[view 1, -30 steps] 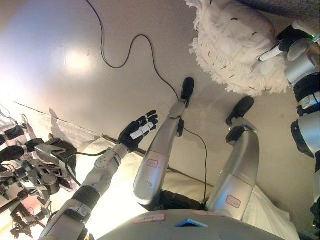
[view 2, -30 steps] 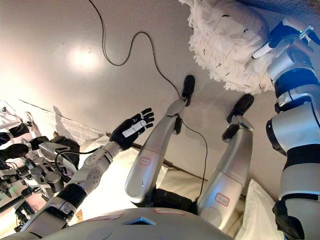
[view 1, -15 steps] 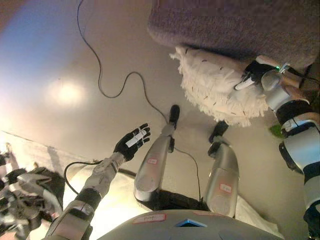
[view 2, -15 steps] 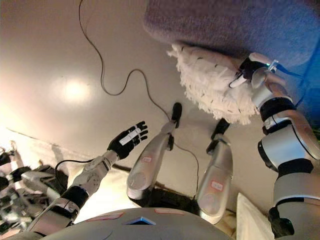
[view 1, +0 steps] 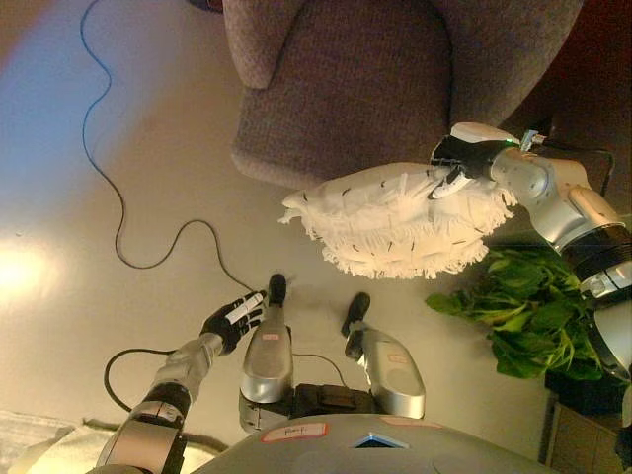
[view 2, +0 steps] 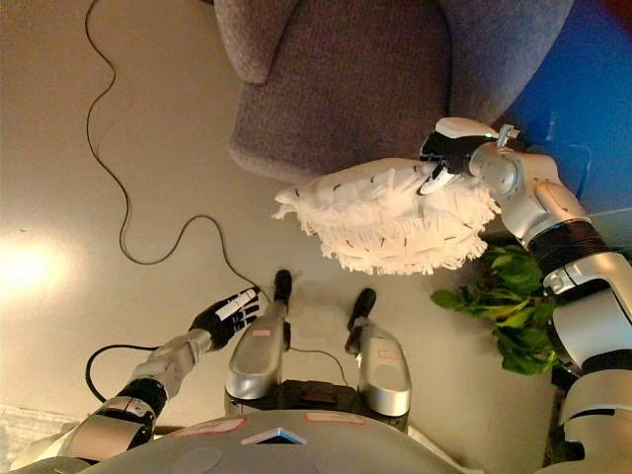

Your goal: Pick up the pillow and put it on the sofa.

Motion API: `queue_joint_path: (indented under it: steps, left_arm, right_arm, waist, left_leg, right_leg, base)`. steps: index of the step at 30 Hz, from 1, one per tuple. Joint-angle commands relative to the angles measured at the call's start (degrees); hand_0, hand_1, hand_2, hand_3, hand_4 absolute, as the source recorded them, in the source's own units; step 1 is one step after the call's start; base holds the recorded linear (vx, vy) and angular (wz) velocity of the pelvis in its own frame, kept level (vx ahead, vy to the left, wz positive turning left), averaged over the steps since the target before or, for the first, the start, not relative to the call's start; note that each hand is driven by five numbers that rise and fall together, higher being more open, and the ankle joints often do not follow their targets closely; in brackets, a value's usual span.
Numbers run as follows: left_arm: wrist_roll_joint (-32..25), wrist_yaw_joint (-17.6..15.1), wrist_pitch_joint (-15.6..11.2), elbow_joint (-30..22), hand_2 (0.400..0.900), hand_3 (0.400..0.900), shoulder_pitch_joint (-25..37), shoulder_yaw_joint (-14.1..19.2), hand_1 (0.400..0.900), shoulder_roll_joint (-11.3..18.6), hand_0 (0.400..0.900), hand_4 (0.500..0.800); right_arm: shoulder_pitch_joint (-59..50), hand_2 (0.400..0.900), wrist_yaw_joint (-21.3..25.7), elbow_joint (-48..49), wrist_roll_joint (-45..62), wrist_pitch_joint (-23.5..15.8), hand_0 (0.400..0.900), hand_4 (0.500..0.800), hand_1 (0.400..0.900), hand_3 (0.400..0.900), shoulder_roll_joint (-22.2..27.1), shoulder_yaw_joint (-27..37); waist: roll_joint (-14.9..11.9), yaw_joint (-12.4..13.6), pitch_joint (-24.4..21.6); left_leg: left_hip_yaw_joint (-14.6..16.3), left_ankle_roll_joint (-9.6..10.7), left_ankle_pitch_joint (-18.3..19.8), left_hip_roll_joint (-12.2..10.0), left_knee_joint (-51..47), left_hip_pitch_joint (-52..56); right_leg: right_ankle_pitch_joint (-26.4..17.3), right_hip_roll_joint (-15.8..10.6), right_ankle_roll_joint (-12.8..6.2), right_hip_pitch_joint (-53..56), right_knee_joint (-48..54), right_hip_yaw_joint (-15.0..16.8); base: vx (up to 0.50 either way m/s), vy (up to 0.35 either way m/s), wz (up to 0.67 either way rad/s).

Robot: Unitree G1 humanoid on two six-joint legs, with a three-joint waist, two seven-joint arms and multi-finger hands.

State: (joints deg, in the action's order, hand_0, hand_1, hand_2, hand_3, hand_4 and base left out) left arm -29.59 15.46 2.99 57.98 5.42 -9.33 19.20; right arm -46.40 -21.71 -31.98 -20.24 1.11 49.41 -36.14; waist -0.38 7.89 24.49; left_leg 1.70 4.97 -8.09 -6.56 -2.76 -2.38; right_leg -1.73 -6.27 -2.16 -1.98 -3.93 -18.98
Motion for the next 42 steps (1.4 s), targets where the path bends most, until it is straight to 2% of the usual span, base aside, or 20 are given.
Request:
queue_joint_path:
  steps: [1, 8, 13, 17, 21, 22, 26, 31, 35, 36, 37, 39, 42]
  left_arm:
    - [4.4, 0.6, 1.1, 3.9, 0.9, 0.9, -4.5, -1.5, 0.9, 0.4, 0.9, 0.8]
    - [9.1, 1.2, 1.7, 7.1, 0.9, 0.9, -6.8, -0.9, 0.9, -0.7, 0.9, 0.8]
    - [10.7, 1.8, 2.3, 8.4, 0.9, 0.9, -7.1, -0.8, 0.9, -1.2, 0.9, 0.8]
    - [10.8, 1.8, 2.9, 9.1, 0.9, 0.9, -7.7, -1.5, 0.9, -1.0, 0.9, 0.8]
    - [10.4, 2.3, 3.1, 9.4, 0.9, 0.9, -8.3, -2.6, 0.9, -0.3, 0.9, 0.8]
    - [10.5, 2.5, 2.8, 9.3, 0.9, 0.9, -8.4, -2.9, 0.9, -0.2, 0.9, 0.8]
    - [11.3, 3.3, 1.7, 9.3, 0.9, 0.9, -8.6, -4.4, 0.9, 0.1, 0.9, 0.8]
    - [11.4, 3.2, 0.4, 8.8, 0.9, 0.9, -8.5, -5.9, 0.9, 0.0, 0.9, 0.8]
    - [9.7, 3.5, -1.8, 8.0, 0.9, 0.9, -6.9, -8.0, 0.9, 0.2, 0.9, 0.8]
    - [8.8, 3.8, -2.4, 7.6, 0.9, 0.9, -6.2, -8.4, 0.9, 0.4, 0.9, 0.8]
    - [8.2, 4.0, -2.8, 7.4, 0.9, 0.9, -5.8, -8.8, 0.9, 0.5, 0.9, 0.8]
    - [5.9, 4.0, -3.7, 6.6, 0.9, 0.9, -5.5, -9.6, 0.9, 0.1, 0.9, 0.8]
    - [4.8, 4.0, -4.0, 5.9, 0.9, 0.9, -5.8, -9.9, 0.9, -0.1, 0.9, 0.8]
  right_arm:
    - [-7.7, 0.4, 2.6, 7.4, 3.8, -5.7, 0.4, 0.5, 0.4, 0.4, 3.6, 4.4]
    - [-12.8, 0.4, 0.8, 8.6, 8.7, -7.3, 0.4, 0.5, 0.4, 0.4, 4.2, 2.7]
    - [-18.0, 0.4, 1.0, 6.9, 12.0, -5.2, 0.4, 0.5, 0.4, 0.4, 4.2, 1.3]
    - [-23.4, 0.4, 3.4, -0.7, 14.9, -2.0, 0.4, 0.5, 0.4, 0.4, 4.4, -0.6]
    - [-29.5, 0.4, 4.3, -12.1, 17.2, 0.7, 0.4, 0.5, 0.4, 0.4, 5.0, -4.3]
    - [-30.8, 0.4, 4.3, -15.4, 17.6, 0.6, 0.4, 0.5, 0.4, 0.4, 5.0, -4.8]
    - [-34.0, 0.4, 2.8, -24.2, 18.1, 4.7, 0.4, 0.5, 0.4, 0.4, 4.2, -5.9]
    - [-35.6, 0.4, 2.2, -29.4, 19.4, 8.0, 0.4, 0.5, 0.4, 0.4, 3.1, -5.6]
    - [-38.0, 0.4, 4.9, -33.2, 21.2, 11.1, 0.4, 0.5, 0.4, 0.4, 1.9, -5.6]
    - [-39.1, 0.4, 8.2, -33.6, 21.0, 11.2, 0.4, 0.5, 0.4, 0.4, 1.9, -6.0]
    - [-40.1, 0.9, 11.9, -34.0, 20.4, 12.2, 0.9, 0.8, 0.9, 0.9, 1.9, -6.6]
    - [-41.6, 0.9, 13.1, -34.8, 20.4, 13.8, 0.9, 0.8, 0.9, 0.9, 1.9, -6.8]
    - [-42.8, 0.9, 14.4, -35.2, 21.2, 15.2, 0.9, 0.8, 0.9, 0.9, 2.0, -7.9]
  waist:
    - [-2.7, 1.1, -9.1]
    - [-2.5, 1.8, -13.3]
    - [-2.9, 2.6, -15.4]
    - [-3.2, 4.1, -16.2]
    - [-3.2, 5.7, -16.5]
    - [-3.1, 6.2, -16.4]
    - [-2.4, 7.6, -15.8]
    - [-1.2, 8.5, -14.5]
    - [0.9, 9.2, -11.5]
    - [1.5, 9.2, -10.6]
    - [2.0, 9.1, -10.0]
    - [3.4, 9.0, -8.4]
    - [4.0, 8.9, -7.6]
  left_leg:
    - [1.3, 1.4, 5.8, -0.1, 4.3, -1.4]
    - [1.2, 2.3, 4.3, 0.4, 0.5, 1.4]
    - [0.5, 2.5, 4.7, 0.7, 0.1, 2.3]
    - [-0.7, 2.6, 5.1, 0.8, 0.1, 2.9]
    - [-1.6, 2.8, 4.7, 0.8, -0.1, 2.4]
    - [-2.0, 2.8, 4.7, 0.9, -0.1, 2.2]
    - [-3.3, 2.7, 4.2, 1.2, -0.1, 1.0]
    - [-4.7, 2.8, 3.9, 1.5, 0.6, -0.6]
    - [-6.1, 2.9, 3.6, 2.0, 1.0, -2.9]
    - [-6.4, 2.9, 3.3, 2.1, 0.8, -3.5]
    - [-6.4, 2.9, 3.1, 2.1, 0.7, -3.9]
    - [-6.6, 2.9, 2.6, 2.4, 0.1, -4.9]
    - [-6.5, 3.0, 2.1, 2.4, -0.5, -5.2]
  right_leg:
    - [5.5, -1.3, -2.83, 3.5, -1.7, -1.1]
    - [4.3, -1.6, -3.71, 7.7, 2.2, -2.4]
    - [4.7, -1.6, -3.45, 9.7, 3.0, -3.0]
    - [5.2, -1.4, -3.32, 11.2, 3.3, -3.6]
    - [5.2, -1.3, -3.33, 11.8, 3.8, -4.3]
    - [5.2, -1.3, -3.31, 11.8, 4.0, -4.5]
    - [5.1, -1.5, -3.24, 11.3, 4.2, -5.1]
    - [5.5, -1.7, -2.77, 10.5, 3.6, -5.5]
    - [5.8, -2.3, -2.43, 8.1, 2.4, -5.5]
    - [5.7, -2.5, -2.42, 7.1, 2.2, -5.5]
    - [5.6, -2.6, -2.36, 6.4, 2.0, -5.5]
    - [5.7, -3.0, -2.42, 4.5, 1.3, -5.4]
    - [5.5, -3.2, -2.52, 3.9, 1.3, -5.3]
  base:
    - [0.09, 0.027, 0.16]
    - [0.09, 0.049, 0.12]
    - [0.11, 0.05, 0.14]
    - [0.15, 0.021, 0.18]
    - [0.1, 0.005, 0.21]
    - [0.05, 0.0, 0.18]
    - [0.04, -0.013, 0.14]
    - [0.01, -0.018, 0.07]
    - [-0.14, -0.029, 0.06]
    - [-0.23, -0.009, 0.11]
    - [-0.18, -0.001, 0.08]
    - [-0.21, 0.049, 0.02]
    - [-0.11, 0.033, 0.01]
